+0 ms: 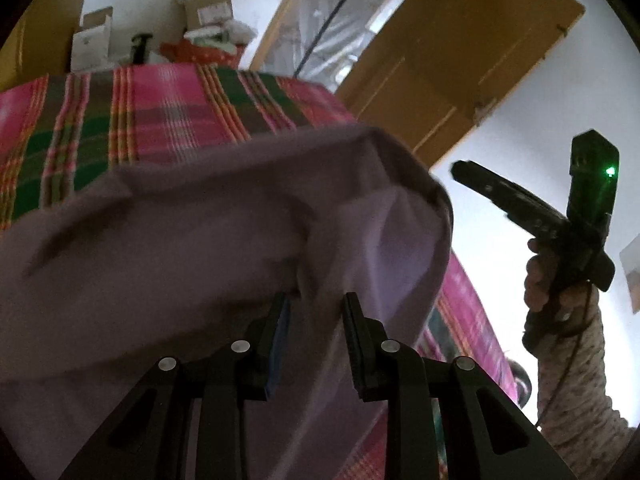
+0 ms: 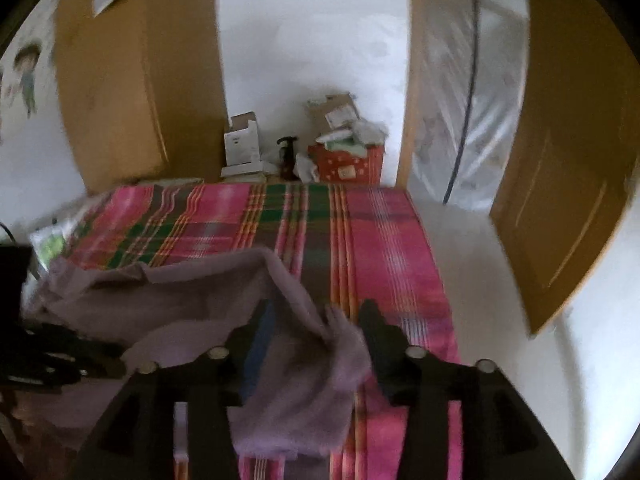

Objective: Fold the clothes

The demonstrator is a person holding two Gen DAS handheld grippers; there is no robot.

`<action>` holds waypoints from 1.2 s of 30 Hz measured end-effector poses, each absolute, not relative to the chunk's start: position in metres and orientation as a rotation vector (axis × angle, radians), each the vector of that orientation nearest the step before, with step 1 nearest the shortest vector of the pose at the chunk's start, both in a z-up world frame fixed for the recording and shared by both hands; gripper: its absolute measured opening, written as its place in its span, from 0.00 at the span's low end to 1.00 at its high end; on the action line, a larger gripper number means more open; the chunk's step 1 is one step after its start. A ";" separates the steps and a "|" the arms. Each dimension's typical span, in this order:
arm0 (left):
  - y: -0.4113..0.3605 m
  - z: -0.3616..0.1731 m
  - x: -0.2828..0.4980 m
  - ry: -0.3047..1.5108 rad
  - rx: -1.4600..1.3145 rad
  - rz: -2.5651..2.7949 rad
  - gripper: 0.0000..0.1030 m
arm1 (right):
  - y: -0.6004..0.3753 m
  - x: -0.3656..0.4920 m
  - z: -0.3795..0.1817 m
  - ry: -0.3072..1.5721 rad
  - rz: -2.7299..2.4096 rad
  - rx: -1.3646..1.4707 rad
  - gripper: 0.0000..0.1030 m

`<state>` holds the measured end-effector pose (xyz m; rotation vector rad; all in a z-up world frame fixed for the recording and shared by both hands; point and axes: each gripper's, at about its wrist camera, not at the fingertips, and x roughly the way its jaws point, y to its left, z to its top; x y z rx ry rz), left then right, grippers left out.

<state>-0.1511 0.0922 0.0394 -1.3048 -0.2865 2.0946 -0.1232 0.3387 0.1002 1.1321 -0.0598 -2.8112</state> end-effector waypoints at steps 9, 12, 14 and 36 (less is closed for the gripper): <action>0.101 0.008 -0.135 -0.280 -1.454 2.028 0.27 | 0.360 -0.097 0.038 -0.309 -2.721 1.279 0.49; 0.099 0.006 -0.135 -0.315 -1.467 2.015 0.27 | 0.358 -0.095 0.023 -0.341 -2.698 1.296 0.46; 0.096 0.006 -0.136 -0.344 -1.467 2.011 0.27 | 0.353 -0.097 0.023 -0.337 -2.695 1.288 0.32; 0.037 0.074 -0.125 -0.637 -1.121 2.060 0.06 | 0.335 -0.070 0.136 0.079 -3.153 0.757 0.06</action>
